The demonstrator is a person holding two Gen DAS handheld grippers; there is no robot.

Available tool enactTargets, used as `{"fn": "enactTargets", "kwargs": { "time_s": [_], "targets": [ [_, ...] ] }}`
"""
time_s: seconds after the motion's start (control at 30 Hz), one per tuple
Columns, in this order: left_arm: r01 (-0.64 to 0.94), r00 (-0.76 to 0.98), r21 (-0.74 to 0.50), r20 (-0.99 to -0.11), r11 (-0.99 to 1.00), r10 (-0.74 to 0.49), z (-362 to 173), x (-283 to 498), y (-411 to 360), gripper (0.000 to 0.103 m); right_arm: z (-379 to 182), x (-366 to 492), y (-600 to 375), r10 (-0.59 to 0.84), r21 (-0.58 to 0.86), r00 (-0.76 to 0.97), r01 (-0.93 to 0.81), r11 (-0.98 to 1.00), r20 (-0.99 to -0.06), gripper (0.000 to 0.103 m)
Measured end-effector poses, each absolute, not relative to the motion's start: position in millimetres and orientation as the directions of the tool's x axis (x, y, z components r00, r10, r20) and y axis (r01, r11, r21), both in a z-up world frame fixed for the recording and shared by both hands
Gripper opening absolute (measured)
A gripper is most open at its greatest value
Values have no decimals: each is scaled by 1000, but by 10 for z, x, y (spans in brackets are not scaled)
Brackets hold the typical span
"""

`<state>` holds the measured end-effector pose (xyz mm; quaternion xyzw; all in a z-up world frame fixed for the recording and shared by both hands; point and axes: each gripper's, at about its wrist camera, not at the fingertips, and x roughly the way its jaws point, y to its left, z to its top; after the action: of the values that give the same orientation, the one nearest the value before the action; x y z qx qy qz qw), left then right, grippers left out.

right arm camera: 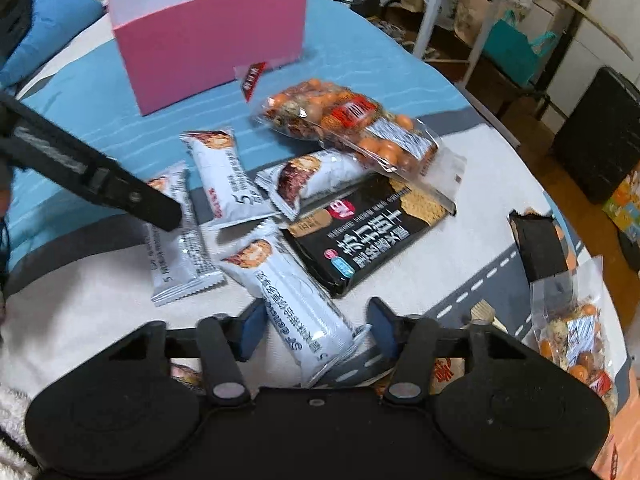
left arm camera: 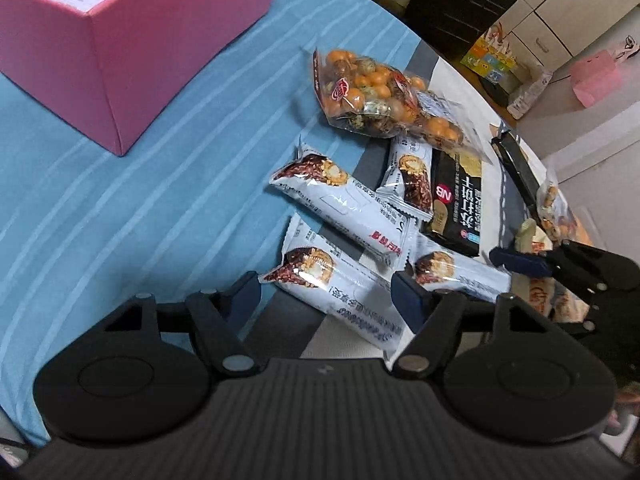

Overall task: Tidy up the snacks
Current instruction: 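Grasp a white snack bar with the left gripper while the right gripper grasps another, then lift both held white bars and carry them over the pink box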

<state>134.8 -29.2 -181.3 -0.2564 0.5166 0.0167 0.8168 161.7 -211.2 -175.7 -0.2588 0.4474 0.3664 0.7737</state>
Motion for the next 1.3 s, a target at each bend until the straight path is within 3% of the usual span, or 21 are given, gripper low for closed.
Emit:
{"fn": "enactTargets", "kwargs": {
  "time_s": [0.07, 0.23, 0.37, 0.57, 0.7, 0.8, 0.9, 1.07, 1.3],
  "targets": [
    [-309, 469, -400, -854, 863, -228, -1854, 1358, -286, 66, -1763, 1610, -2082, 316, -80, 325, -799, 596, -891, 46],
    [-335, 505, -427, -834, 840, -222, -1834, 1348, -167, 42, -1713, 1614, -2041, 279, -53, 296, -767, 640, -914, 45],
    [-363, 512, -479, -819, 799, -259, -1879, 1330, -91, 39, -1703, 1712, -2068, 273, 36, 227, -705, 708, -935, 44],
    [-416, 524, -501, -814, 759, -250, -1961, 1300, -251, 54, -1742, 1685, -2039, 284, 66, 196, -706, 705, -939, 44],
    [-404, 552, -502, -800, 765, -233, -1980, 1323, -391, 75, -1735, 1627, -2009, 281, 45, 213, -718, 695, -936, 40],
    [-397, 559, -470, -805, 789, -198, -1968, 1343, -495, 74, -1688, 1531, -1958, 280, 33, 218, -733, 679, -935, 31],
    [-404, 560, -415, -817, 816, -138, -1979, 1364, -529, 47, -1652, 1482, -1936, 256, -3, 231, -748, 664, -938, 31],
    [-386, 548, -378, -828, 841, -120, -1967, 1369, -517, 36, -1702, 1480, -1977, 257, -1, 233, -743, 670, -938, 31],
    [-383, 535, -399, -831, 833, -151, -1936, 1291, -429, 29, -1607, 1425, -1932, 257, -31, 272, -740, 672, -927, 28]
  ]
}}
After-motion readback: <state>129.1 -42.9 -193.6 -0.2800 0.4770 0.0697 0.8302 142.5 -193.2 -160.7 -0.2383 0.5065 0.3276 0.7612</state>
